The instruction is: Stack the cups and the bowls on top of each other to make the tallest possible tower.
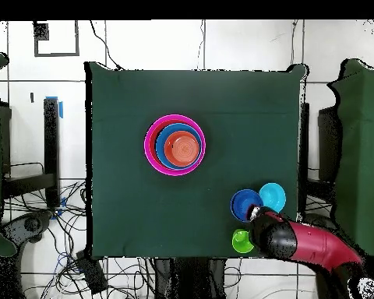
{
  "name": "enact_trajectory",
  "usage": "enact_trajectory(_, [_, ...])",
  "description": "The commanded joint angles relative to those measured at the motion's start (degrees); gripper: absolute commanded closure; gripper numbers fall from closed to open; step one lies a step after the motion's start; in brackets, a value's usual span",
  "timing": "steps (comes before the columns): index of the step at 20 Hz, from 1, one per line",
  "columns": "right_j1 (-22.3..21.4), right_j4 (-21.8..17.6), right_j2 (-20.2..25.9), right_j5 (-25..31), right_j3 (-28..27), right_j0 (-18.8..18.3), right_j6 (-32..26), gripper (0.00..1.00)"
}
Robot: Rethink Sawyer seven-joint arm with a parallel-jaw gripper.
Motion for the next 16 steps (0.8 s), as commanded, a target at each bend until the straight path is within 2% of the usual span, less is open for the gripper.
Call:
enact_trajectory(1, [-2.77,2.08,7.87,8.27,-4.92,1.81,-3.85,1.00])
enact_trajectory(6, [-2.54,1.28,8.46,7.95,-5.19,1.53,-3.23,1.00])
enact_trajectory(9, [-2.27,0.08,7.45,7.84,-6.16,2.71,-2.62,1.00])
enact_trajectory(13, [-2.07,-2.66,3.54,9.38,-7.27,7.87,-0.82,1.00])
enact_trajectory(16, [-3.07,-3.03,-0.08,10.52,-6.39,13.77,2.64,1.00])
